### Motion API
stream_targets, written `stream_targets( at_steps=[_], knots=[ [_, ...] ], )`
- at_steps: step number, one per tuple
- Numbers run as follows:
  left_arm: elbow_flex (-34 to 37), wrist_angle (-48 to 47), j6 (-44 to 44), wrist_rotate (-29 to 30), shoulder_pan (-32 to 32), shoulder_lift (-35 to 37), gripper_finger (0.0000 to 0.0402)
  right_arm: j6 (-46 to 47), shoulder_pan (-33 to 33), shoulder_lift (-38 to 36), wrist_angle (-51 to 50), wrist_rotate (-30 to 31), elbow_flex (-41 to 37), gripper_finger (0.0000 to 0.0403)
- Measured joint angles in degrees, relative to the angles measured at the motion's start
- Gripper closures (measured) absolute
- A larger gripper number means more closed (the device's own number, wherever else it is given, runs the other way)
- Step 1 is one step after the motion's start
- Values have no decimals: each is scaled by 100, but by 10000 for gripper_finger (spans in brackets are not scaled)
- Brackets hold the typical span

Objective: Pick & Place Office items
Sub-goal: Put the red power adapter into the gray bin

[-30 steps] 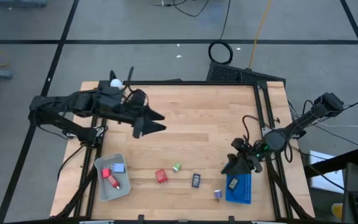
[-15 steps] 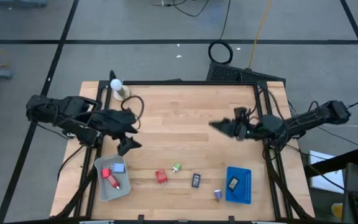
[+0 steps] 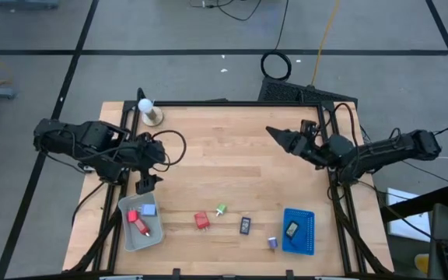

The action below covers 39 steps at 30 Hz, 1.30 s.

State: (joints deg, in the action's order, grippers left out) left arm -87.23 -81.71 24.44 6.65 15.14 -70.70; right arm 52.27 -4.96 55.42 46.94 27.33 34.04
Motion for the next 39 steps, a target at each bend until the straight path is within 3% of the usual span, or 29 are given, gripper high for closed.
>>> stream_targets(
  at_steps=[8, 15, 20, 24, 39],
  knots=[
    [-1, 188, -897, 702, 176, -663, 64, 94, 51, 103, -34, -29, -2, 193],
    [-1, 546, -2196, 727, 258, -1329, 64, 169, 34, 192, -58, -57, -3, 193],
    [-1, 1295, -2765, 610, 258, -1539, 64, 201, 34, 246, -61, -208, -4, 193],
    [-1, 1688, -2725, -73, 229, -1599, 64, 271, 34, 264, -107, -212, -4, 193],
    [-3, 1933, -4696, -600, 304, -1982, 64, 472, 32, 262, -819, -214, -4, 193]
  ],
)
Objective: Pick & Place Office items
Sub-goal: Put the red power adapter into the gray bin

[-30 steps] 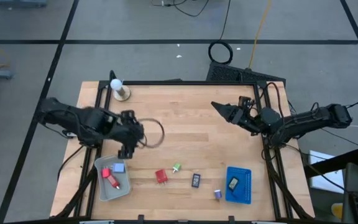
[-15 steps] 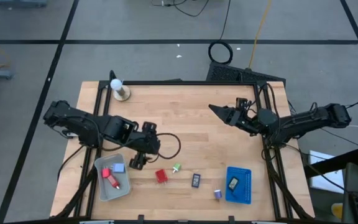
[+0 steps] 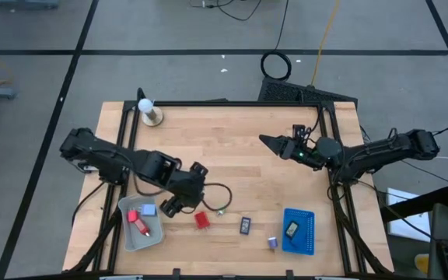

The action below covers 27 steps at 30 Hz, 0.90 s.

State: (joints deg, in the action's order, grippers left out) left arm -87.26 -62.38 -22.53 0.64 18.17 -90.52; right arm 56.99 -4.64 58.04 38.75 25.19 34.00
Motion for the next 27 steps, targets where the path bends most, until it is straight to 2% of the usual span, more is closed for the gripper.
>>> stream_targets(
  at_steps=[8, 16, 21, 27],
  knots=[
    [4, 88, -762, 223, 197, -736, 64, 83, 0, 0, -53, -1, 0, 193],
    [4, 871, -842, 135, 383, -1281, 64, 83, -29, 0, -53, -148, 0, 193],
    [4, 976, -723, -204, 500, -1473, 64, 83, -87, 0, -92, -146, 0, 193],
    [4, 1020, -714, -237, 581, -1674, 64, 83, -227, 0, -140, -140, 0, 193]
  ],
)
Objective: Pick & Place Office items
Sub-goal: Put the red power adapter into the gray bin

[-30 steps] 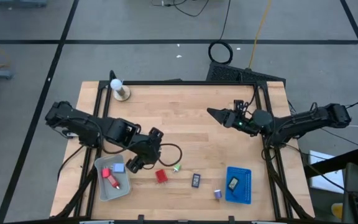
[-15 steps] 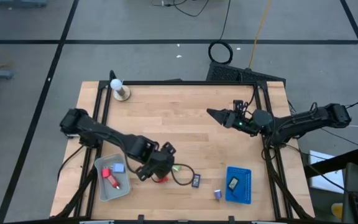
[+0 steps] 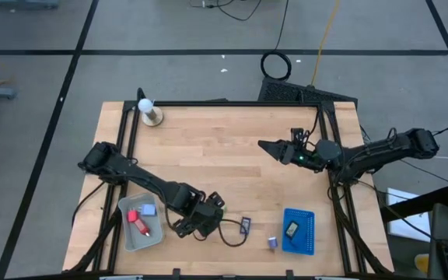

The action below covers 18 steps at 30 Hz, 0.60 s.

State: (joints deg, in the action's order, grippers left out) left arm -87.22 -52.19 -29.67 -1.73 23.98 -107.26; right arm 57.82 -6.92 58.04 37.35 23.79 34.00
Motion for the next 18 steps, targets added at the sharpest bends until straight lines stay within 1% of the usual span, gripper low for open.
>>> stream_targets(
  at_steps=[10, 18],
  knots=[
    [0, -79, 4, -20, -76, -501, 64, 78, -114, -2, -50, 41, 0, 193],
    [0, -116, 55, 4, -76, -503, 64, 107, -114, -2, -97, 39, 0, 193]
  ],
)
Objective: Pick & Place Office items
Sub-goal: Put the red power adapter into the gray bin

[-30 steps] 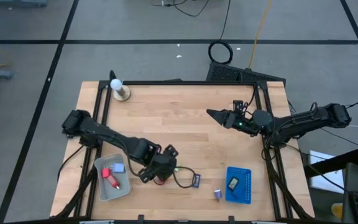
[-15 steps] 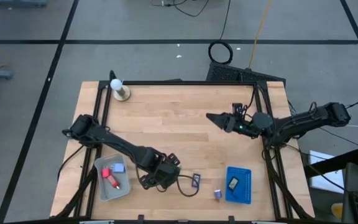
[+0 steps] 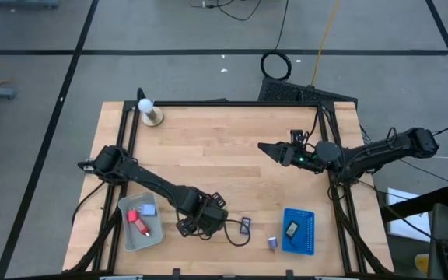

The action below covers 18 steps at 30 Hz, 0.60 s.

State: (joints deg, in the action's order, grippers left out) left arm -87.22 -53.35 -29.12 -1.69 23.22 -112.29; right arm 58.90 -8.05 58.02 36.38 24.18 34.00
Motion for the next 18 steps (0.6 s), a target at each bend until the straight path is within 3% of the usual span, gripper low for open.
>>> stream_targets(
  at_steps=[18],
  knots=[
    [0, -114, 231, -165, 0, 2, 63, 2, 2, 0, -4, -20, 0, 193]
  ],
)
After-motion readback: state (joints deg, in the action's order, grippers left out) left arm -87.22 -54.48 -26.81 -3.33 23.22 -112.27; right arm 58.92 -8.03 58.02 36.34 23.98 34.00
